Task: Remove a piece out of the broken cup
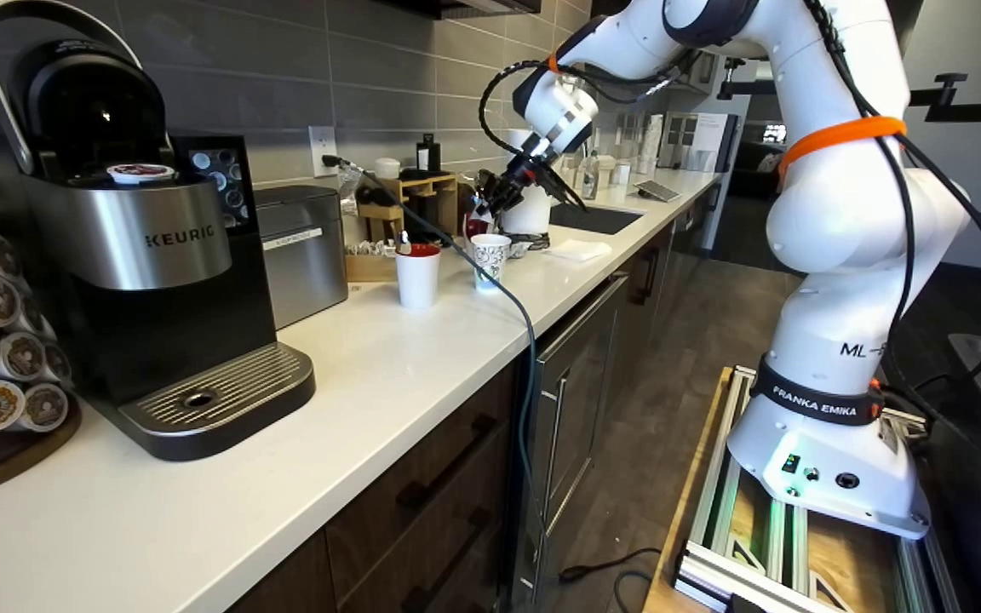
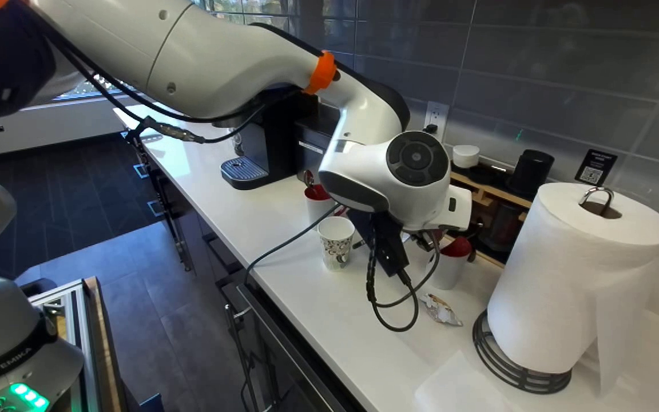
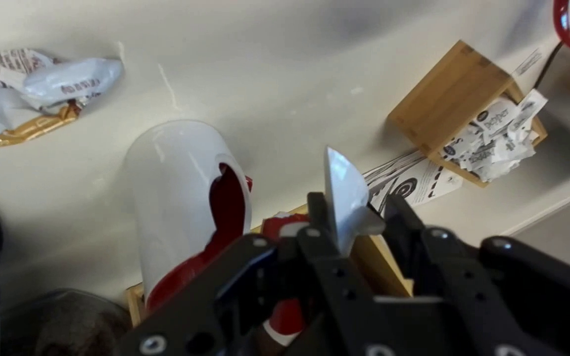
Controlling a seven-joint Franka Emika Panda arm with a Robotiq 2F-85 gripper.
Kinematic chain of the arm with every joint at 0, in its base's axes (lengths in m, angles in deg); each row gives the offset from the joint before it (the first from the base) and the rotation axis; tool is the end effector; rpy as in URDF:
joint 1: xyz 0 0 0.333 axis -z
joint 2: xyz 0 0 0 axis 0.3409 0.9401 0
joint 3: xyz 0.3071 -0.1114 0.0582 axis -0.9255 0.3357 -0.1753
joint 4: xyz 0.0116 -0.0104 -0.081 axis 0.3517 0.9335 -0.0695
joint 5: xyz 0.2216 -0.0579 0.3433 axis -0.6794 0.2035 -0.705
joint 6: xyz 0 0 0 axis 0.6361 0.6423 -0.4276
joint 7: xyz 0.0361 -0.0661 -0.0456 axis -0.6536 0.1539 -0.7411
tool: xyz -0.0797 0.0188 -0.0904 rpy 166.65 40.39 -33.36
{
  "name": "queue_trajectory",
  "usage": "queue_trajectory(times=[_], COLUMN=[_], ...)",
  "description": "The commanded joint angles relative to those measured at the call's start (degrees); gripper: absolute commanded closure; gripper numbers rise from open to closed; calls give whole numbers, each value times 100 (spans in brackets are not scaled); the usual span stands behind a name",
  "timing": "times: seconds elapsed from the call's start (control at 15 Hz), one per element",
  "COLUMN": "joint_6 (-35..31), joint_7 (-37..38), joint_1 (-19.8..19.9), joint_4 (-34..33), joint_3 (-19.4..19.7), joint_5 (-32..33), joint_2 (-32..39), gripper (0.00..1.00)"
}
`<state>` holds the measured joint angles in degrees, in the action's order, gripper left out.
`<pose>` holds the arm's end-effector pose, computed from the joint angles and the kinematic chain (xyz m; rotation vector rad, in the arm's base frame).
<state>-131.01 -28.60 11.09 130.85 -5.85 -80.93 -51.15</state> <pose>0.6398 -0.3396 0.3243 -2.6281 0.2206 -0.7700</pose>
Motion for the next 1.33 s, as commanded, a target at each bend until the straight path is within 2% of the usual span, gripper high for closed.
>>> queue_trajectory(times=[0.0,0.27,0.53,0.93,1.07,1.27], joint_6=[799,1808,2139,1608,1358,1403], joint_7=[-56,60,555,1722,2125,2542], joint_1=[-194,-363,-649,-1043,-1186,-1329], joint_4=[408,390,221,224,271,251], joint_3=[434,779,1022,1125,1216,1301], joint_5=[299,814,1732,3153,3844,4871], joint_2=[-497,-681,-492,-273,-271,-224], gripper=[91,91,91,91,91,91])
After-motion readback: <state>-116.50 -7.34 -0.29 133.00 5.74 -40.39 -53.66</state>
